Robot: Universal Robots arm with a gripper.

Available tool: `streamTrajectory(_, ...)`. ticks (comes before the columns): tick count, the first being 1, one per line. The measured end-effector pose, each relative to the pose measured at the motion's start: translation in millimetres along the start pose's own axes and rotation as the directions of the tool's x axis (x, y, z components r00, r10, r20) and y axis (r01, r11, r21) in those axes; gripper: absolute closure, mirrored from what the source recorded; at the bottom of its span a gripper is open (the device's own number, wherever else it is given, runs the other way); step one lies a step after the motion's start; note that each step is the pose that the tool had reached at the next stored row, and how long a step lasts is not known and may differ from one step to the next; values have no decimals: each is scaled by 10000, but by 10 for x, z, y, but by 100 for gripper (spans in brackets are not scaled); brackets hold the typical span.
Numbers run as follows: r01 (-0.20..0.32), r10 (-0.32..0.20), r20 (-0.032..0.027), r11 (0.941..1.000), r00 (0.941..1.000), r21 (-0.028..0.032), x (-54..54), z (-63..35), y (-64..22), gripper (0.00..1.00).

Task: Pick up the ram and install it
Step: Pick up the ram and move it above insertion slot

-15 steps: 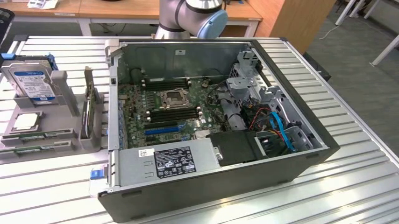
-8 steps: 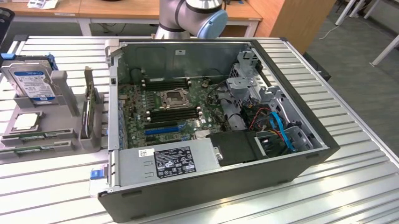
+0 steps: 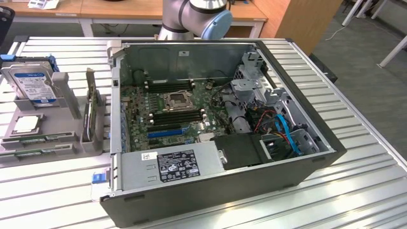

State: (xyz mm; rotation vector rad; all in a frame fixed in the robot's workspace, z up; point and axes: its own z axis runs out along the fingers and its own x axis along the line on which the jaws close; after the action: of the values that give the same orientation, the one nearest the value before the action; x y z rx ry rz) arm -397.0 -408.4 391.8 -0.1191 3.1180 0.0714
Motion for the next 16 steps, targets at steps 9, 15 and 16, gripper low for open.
streamTrajectory(9, 1264, -1264, -55, 9920, 9920, -32, 0, 0, 0, 90)
streamTrajectory(15, 2193, -2193, -93, 9756, 9756, -60, 0, 0, 0, 90)
streamTrajectory(16, 2341, -2341, -99, 9722, 9722, -65, 0, 0, 0, 90)
